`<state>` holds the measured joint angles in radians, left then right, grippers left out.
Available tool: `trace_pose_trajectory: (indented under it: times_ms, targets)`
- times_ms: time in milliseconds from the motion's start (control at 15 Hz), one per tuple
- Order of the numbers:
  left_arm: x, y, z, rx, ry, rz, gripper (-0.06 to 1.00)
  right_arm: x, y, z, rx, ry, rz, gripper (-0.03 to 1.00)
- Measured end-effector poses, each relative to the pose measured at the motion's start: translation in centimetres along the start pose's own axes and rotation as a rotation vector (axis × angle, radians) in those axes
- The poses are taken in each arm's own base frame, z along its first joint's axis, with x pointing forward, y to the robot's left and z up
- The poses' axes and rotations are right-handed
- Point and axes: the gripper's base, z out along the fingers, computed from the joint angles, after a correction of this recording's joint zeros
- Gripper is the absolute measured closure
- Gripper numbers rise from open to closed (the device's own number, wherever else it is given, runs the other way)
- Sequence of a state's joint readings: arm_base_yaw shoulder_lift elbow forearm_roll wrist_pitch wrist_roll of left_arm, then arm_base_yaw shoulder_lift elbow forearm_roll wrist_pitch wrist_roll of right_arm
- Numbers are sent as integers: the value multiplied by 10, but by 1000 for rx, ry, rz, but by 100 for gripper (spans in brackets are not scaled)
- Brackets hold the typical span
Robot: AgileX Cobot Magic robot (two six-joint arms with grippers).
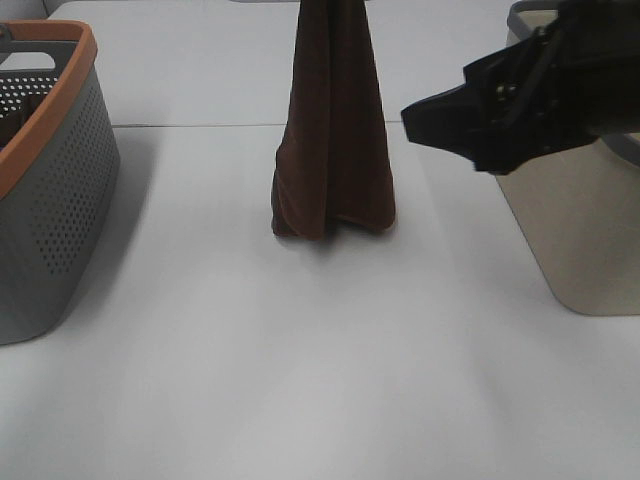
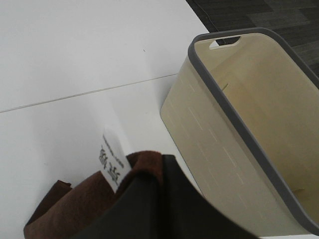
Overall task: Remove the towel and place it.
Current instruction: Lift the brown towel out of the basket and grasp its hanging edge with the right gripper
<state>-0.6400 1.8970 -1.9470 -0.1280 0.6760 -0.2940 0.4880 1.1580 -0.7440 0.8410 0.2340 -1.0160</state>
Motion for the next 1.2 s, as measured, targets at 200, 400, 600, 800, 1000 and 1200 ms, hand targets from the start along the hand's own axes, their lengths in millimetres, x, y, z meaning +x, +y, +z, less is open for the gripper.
trace_pose_trajectory:
  times_ms: [200, 400, 600, 800, 1000, 1200]
  targets:
    - [1, -1, 0, 16, 11, -23, 94, 2, 18, 42, 58, 6, -145, 49]
    - [3, -1, 0, 15, 36, -27, 94, 14, 13, 73, 113, 31, -145, 64]
    - [4, -1, 0, 15, 42, -18, 94, 30, 8, 100, 161, 70, -140, 67]
    - [4, -2, 0, 24, 46, -17, 94, 43, 4, 117, 191, 100, -148, 67]
    - [4, -2, 0, 24, 47, -15, 94, 43, 2, 121, 211, 82, -181, 67]
    - [1, -5, -8, 32, 37, -13, 94, 34, 1, 133, 203, 50, -236, 67]
